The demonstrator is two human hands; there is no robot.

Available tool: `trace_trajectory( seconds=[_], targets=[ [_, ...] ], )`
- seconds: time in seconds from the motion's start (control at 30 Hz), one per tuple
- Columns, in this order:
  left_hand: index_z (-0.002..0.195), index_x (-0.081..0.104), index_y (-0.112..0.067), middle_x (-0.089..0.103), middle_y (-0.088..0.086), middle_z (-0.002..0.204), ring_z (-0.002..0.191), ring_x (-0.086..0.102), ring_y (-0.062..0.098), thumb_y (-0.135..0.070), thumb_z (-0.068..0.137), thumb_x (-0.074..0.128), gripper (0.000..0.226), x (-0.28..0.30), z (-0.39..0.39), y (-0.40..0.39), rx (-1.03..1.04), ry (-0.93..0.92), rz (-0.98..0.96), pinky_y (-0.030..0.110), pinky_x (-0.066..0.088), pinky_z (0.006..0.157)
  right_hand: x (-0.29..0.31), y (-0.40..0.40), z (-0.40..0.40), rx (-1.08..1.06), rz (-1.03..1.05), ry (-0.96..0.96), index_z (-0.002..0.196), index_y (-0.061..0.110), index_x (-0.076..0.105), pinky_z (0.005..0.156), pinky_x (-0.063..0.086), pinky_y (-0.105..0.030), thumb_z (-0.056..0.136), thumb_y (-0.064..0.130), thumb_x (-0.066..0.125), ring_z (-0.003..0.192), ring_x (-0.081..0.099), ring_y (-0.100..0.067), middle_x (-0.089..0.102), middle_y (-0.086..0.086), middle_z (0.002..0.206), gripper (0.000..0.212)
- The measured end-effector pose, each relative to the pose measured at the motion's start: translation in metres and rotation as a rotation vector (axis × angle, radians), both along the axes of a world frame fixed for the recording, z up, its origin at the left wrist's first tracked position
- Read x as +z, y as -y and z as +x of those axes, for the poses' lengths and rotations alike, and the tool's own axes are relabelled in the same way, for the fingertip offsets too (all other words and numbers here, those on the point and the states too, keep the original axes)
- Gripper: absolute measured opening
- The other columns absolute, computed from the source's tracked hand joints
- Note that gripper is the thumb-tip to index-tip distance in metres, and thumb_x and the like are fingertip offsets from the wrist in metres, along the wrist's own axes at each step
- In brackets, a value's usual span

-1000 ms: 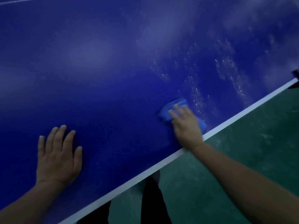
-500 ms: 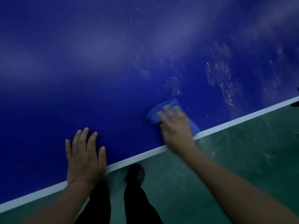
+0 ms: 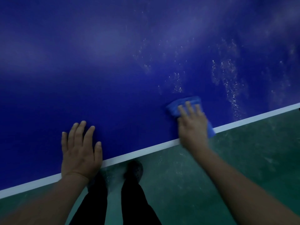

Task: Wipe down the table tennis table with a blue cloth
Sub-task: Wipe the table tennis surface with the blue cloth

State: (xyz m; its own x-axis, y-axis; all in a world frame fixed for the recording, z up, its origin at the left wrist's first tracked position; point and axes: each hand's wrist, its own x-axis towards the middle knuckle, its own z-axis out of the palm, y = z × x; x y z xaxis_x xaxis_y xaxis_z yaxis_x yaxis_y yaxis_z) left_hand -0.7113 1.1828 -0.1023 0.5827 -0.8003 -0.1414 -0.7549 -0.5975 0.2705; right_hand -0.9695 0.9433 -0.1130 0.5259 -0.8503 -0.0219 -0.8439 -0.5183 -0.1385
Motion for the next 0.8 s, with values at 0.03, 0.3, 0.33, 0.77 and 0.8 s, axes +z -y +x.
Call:
trace_trajectory(
  seconds=[0.03,0.3,0.33,0.77,0.8],
  targets=[
    [0.137,0.050,-0.001,0.036,0.021,0.151,0.145,0.023,0.036,-0.041,0.091,0.031,0.064,0.000,0.000,0.000,0.000,0.000,0.003,0.057,0.006,0.121,0.003,0.019,-0.011,-0.150,0.012,-0.017,0.143,0.014,0.052,0.110,0.034,-0.058,0.099,0.024,0.045,0.143,0.031,-0.042,0.041,-0.012,0.154,0.046],
    [0.135,0.053,0.000,0.038,0.021,0.151,0.144,0.026,0.037,-0.039,0.092,0.031,0.062,-0.002,0.001,-0.002,-0.012,0.016,-0.020,0.059,0.010,0.119,0.000,-0.041,0.095,0.121,0.029,0.056,0.144,0.021,0.050,0.115,0.026,-0.057,0.094,0.027,0.046,0.147,0.026,-0.038,0.038,-0.007,0.157,0.051],
    [0.135,0.053,-0.001,0.039,0.021,0.151,0.144,0.027,0.037,-0.039,0.093,0.032,0.061,-0.003,0.001,-0.002,-0.018,0.025,-0.020,0.059,0.011,0.119,-0.002,-0.054,0.119,0.273,0.054,0.061,0.145,0.025,0.047,0.118,0.021,-0.054,0.095,0.029,0.045,0.149,0.022,-0.035,0.036,-0.004,0.158,0.050],
    [0.136,0.053,-0.003,0.037,0.019,0.152,0.145,0.025,0.034,-0.039,0.092,0.032,0.061,-0.006,0.004,-0.004,-0.038,0.017,0.018,0.062,0.014,0.117,0.006,0.075,0.115,-0.320,-0.023,0.045,0.152,0.023,0.036,0.118,0.018,-0.053,0.103,0.032,0.035,0.149,0.018,-0.037,0.025,-0.007,0.163,0.050],
    [0.136,0.053,-0.003,0.037,0.018,0.153,0.146,0.024,0.034,-0.040,0.092,0.032,0.061,-0.006,0.003,-0.003,-0.037,0.013,0.019,0.062,0.014,0.117,0.002,0.049,0.125,-0.134,-0.028,0.033,0.151,0.024,0.038,0.117,0.019,-0.053,0.102,0.031,0.038,0.149,0.019,-0.037,0.028,-0.007,0.162,0.050]
  ],
)
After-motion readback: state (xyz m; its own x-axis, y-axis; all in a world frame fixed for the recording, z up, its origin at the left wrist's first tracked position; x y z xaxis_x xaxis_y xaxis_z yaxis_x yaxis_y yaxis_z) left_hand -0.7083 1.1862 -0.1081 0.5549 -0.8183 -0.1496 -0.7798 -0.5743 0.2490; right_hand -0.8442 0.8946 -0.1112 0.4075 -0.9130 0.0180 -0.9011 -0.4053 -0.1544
